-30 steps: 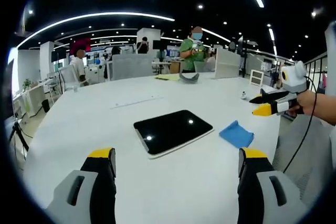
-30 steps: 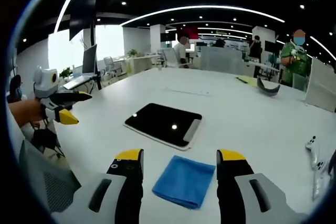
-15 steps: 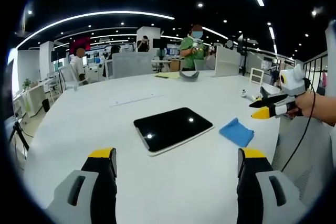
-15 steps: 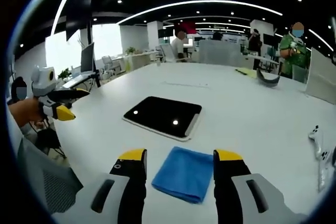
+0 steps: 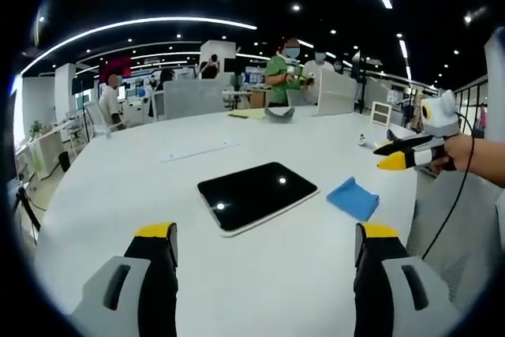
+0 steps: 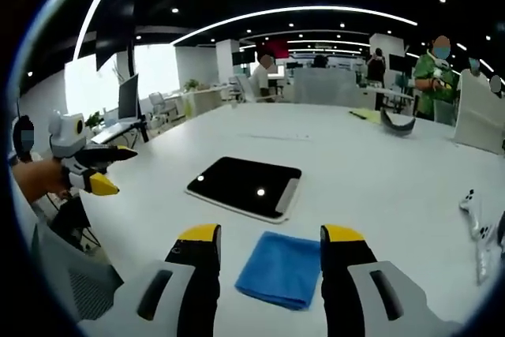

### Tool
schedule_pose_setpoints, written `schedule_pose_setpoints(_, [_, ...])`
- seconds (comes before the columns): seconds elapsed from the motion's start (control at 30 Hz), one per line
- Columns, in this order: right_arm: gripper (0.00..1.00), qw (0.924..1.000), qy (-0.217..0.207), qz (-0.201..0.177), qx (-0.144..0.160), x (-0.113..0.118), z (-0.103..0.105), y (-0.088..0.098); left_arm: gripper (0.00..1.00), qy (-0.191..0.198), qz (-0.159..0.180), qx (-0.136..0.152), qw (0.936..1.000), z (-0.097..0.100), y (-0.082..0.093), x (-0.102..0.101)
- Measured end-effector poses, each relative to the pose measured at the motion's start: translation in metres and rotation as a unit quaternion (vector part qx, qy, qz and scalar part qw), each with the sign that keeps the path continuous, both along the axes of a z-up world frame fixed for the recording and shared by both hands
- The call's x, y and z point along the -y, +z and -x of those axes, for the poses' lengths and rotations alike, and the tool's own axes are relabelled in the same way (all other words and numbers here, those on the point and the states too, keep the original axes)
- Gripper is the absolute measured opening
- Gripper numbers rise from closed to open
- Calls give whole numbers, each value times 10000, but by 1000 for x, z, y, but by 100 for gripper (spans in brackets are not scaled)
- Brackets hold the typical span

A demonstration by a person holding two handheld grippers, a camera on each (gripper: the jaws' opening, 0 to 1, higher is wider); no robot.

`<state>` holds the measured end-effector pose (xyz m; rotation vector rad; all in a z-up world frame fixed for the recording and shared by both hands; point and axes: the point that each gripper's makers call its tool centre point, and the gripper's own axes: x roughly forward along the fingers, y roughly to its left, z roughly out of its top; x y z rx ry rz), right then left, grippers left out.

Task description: Wipe the mirror surface with the cleaning cloth until all visible marks leave the cleaned area.

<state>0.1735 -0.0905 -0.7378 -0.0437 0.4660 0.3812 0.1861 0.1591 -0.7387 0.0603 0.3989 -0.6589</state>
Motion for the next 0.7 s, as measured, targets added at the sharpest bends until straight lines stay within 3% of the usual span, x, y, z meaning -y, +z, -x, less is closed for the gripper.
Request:
schedule_pose_setpoints(0.27, [48, 9991, -216, 363, 105, 1, 9, 14, 94, -340, 192, 90, 9992, -11, -2, 12])
schedule_pose_setpoints(0.43, [48, 9992, -193, 281, 189, 10, 2, 15, 94, -406, 140, 184, 9989, -6, 6, 19])
schedule_pose_setpoints(0.7, [48, 9989, 394, 58, 241, 0, -11, 10, 95, 318, -31, 159, 9994, 1, 17, 4])
